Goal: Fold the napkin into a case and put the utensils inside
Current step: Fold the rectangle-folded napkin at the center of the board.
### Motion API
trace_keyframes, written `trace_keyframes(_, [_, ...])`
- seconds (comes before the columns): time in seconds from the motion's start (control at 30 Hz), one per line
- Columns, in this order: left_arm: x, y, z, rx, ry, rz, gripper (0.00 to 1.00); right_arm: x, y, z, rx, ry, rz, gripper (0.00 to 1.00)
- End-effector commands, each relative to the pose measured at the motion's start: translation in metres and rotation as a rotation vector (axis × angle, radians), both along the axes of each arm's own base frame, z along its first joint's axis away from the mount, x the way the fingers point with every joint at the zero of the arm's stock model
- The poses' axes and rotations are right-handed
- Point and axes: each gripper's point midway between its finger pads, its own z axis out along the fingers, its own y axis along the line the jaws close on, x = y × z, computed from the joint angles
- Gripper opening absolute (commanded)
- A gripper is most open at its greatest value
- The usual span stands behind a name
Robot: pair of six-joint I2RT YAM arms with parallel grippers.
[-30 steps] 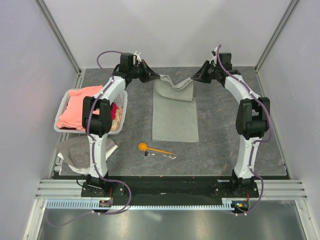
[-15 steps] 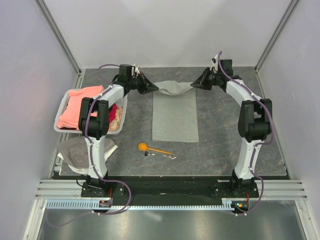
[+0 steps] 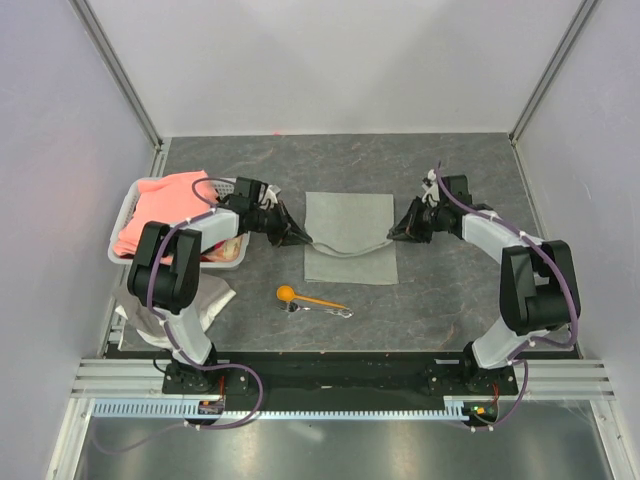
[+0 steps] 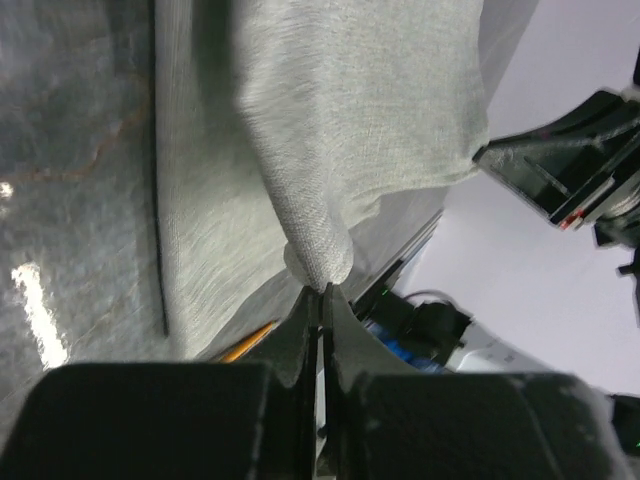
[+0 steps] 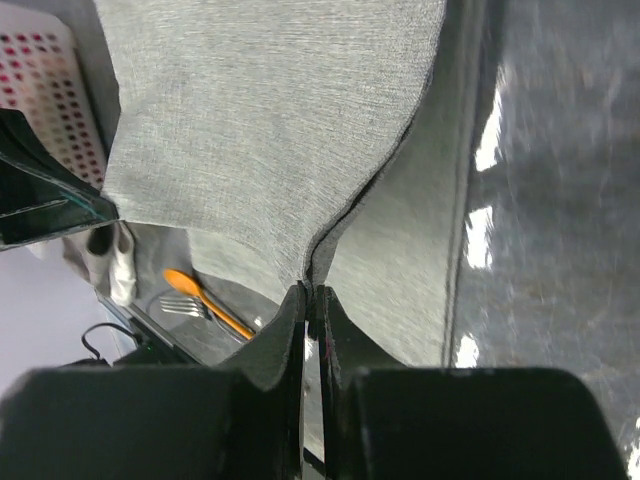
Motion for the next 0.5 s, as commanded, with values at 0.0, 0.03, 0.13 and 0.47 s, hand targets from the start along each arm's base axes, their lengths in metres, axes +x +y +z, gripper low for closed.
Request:
trace_keyframes(0.0, [-0.033,-0.009,-0.002,-0.005,-0.029,-0.117,0.02,-0.018,-0.004,-0.008,-0.022,-0.034,0.024,0.00])
trace_keyframes(0.03, [-0.038,-0.010,-0.005,-0.006,-0.014,-0.128,0.02,-0.026,-0.004,-0.014,-0.024,-0.018,0.029,0.00])
trace_keyframes(0.13, [-0.046,-0.010,-0.006,-0.006,-0.007,-0.139,0.02,-0.035,-0.008,-0.018,-0.042,-0.020,0.029,0.00])
trace_keyframes(0.47, [-0.063,0.004,-0.014,0.078,-0.010,-0.152,0.02,-0.051,-0.009,-0.020,-0.041,-0.013,0.027,0.00])
